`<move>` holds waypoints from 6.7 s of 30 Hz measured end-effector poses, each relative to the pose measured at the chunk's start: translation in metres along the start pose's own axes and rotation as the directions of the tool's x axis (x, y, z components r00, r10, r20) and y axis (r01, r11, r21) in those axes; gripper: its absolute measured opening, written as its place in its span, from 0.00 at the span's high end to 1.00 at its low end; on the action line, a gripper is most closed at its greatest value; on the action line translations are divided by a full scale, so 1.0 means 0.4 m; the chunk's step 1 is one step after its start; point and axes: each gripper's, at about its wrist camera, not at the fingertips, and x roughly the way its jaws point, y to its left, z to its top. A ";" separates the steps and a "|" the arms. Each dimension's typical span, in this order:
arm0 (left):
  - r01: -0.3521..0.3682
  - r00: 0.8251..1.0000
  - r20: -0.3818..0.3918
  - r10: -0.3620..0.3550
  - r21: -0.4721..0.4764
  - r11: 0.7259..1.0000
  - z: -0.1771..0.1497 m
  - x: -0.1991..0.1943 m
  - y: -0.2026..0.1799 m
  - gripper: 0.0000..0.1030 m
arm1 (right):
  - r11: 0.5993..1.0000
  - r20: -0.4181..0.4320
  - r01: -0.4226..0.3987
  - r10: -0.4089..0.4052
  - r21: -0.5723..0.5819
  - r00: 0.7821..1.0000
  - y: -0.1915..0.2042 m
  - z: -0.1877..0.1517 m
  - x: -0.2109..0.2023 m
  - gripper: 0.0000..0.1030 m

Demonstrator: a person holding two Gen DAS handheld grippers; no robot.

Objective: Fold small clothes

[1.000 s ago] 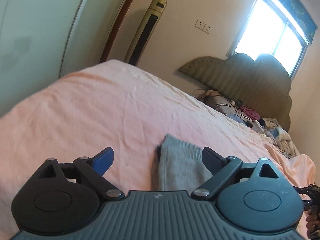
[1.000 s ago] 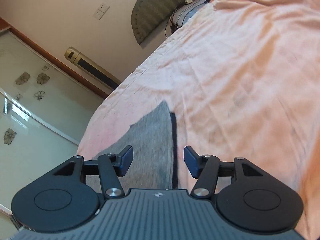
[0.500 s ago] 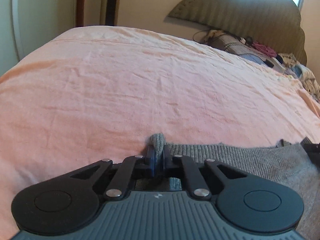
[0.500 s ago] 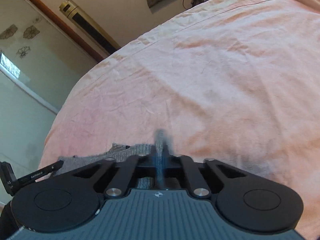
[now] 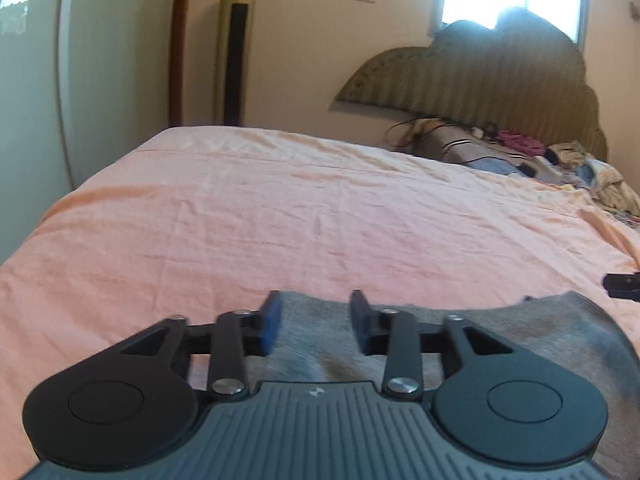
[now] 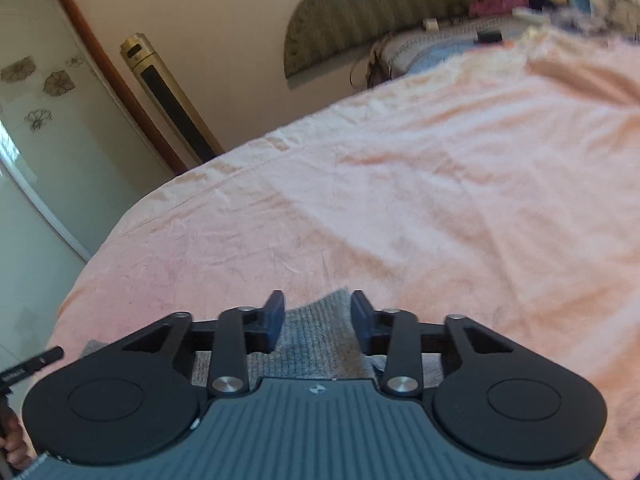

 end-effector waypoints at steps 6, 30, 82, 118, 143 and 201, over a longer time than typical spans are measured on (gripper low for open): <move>0.001 0.990 -0.139 0.023 0.175 0.985 -0.103 0.050 -0.104 0.26 | 0.966 -0.153 0.052 -0.093 -0.252 0.984 0.093 -0.108 0.065 0.48; 0.017 0.995 -0.100 -0.013 0.038 0.999 -0.190 -0.138 -0.049 0.15 | 0.924 -0.047 0.106 -0.133 -0.368 0.990 0.146 -0.292 -0.165 0.12; 0.010 0.989 0.143 0.022 -0.217 0.976 -0.210 -0.420 0.038 0.22 | 0.994 -0.030 -0.091 0.093 0.060 0.995 0.066 -0.218 -0.311 0.22; 0.056 0.996 -0.077 -0.048 0.105 0.993 -0.299 -0.170 -0.127 0.00 | 0.838 -0.306 -0.206 0.049 -0.506 0.951 0.651 -0.163 0.383 0.02; 0.080 0.993 -0.051 -0.111 -0.412 0.907 -0.360 -0.352 0.067 0.00 | 0.926 -0.118 0.003 -0.051 -0.376 0.992 0.289 -0.216 -0.023 0.00; 0.033 0.999 0.019 -0.038 0.203 0.979 -0.377 -0.252 -0.295 0.94 | 0.909 -0.514 -0.394 0.404 0.134 0.757 0.437 -0.090 0.297 0.18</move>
